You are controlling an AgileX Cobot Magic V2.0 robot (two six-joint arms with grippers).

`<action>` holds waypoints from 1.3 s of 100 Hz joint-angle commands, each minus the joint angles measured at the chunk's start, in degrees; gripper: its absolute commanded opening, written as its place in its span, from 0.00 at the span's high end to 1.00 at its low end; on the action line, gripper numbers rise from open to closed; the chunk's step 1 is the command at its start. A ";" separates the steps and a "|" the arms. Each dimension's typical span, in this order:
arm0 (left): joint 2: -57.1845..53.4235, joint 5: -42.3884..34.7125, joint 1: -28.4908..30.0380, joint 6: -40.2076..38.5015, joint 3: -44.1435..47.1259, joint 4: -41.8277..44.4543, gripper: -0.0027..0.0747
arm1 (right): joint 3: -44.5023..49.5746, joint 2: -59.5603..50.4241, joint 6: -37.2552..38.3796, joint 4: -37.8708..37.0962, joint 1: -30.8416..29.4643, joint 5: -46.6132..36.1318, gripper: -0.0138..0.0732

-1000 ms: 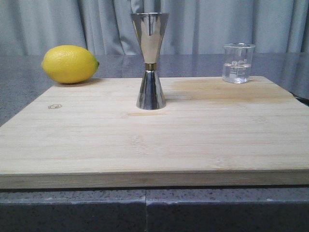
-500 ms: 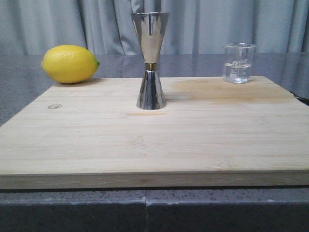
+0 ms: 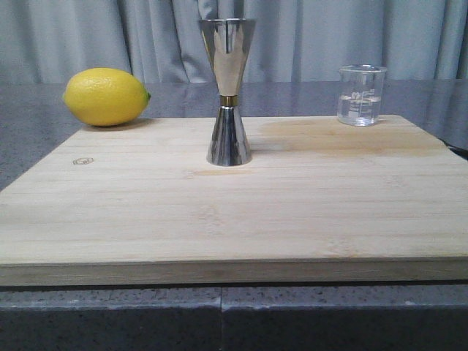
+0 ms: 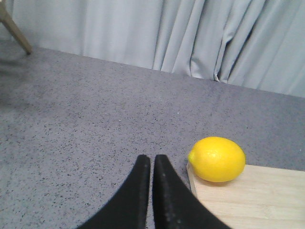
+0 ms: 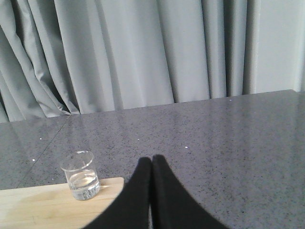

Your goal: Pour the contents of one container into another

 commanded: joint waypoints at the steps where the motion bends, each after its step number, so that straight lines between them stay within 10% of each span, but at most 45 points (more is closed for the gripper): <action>1: 3.15 -3.08 -0.46 8.16 -2.83 -7.37 0.99 | -2.62 2.97 -0.10 -0.59 -0.29 -6.96 0.92; 61: 18.65 15.22 -0.46 65.19 -3.43 -59.71 0.98 | -2.99 17.11 -0.10 -4.22 -0.29 -19.20 0.92; 100: 31.72 37.29 -0.46 90.39 -3.43 -69.24 0.43 | -2.99 22.09 -0.10 -7.49 5.43 -19.05 0.70; 130: 42.89 45.86 -4.60 108.12 -3.43 -75.46 0.42 | -2.99 23.63 -0.10 -7.49 9.42 -19.05 0.58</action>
